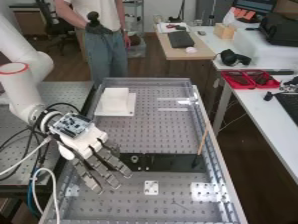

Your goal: Grab the larger nut and place it in the white container

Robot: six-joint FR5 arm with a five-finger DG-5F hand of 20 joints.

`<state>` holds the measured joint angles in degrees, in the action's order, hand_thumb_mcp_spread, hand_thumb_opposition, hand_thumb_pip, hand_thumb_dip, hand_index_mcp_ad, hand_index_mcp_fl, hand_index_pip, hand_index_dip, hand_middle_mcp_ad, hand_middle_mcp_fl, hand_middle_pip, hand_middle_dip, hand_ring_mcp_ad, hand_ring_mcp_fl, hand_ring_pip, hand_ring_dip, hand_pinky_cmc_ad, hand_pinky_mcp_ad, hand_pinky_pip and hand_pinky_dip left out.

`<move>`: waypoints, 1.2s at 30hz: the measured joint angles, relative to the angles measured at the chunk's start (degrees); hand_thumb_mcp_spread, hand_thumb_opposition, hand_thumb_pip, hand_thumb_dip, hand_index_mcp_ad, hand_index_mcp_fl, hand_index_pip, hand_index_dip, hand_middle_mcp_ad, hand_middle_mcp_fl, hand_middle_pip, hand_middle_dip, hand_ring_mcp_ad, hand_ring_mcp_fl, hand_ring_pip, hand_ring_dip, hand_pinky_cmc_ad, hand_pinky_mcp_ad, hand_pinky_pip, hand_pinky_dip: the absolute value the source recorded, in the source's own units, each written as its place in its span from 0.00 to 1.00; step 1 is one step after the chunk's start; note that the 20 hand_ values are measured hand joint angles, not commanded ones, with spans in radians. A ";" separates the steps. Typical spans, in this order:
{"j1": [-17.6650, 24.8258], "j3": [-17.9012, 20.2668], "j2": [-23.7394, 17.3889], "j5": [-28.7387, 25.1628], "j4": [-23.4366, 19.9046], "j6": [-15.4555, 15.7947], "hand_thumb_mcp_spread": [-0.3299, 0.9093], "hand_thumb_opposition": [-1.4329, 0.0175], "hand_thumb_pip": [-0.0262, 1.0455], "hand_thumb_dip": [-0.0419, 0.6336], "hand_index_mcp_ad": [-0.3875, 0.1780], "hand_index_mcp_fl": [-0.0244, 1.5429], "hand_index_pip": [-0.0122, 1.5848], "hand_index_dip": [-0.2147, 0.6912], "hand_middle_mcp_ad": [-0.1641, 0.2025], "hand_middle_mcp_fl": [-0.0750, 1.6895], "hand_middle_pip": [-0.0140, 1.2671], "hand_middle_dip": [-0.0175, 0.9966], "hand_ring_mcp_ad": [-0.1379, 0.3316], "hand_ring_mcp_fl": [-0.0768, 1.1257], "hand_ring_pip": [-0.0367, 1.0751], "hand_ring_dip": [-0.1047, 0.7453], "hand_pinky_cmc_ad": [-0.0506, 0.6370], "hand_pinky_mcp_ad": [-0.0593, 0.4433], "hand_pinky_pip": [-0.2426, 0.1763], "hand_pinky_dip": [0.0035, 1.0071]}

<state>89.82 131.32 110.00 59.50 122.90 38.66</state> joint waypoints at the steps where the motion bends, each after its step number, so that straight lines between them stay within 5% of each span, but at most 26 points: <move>1: 0.01 0.01 0.04 -0.05 -0.03 -0.04 0.54 0.39 0.74 0.42 0.48 0.08 0.98 0.42 0.67 0.04 0.11 0.24 0.64 0.06 0.11 0.26 0.60 0.70 0.33 0.47; 36: 2.16 0.29 1.62 -5.62 -1.32 -3.26 0.52 0.39 0.74 0.41 0.48 0.07 0.98 0.42 0.67 0.04 0.11 0.24 0.64 0.06 0.11 0.26 0.60 0.70 0.33 0.49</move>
<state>91.98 131.60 111.62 53.88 121.57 35.40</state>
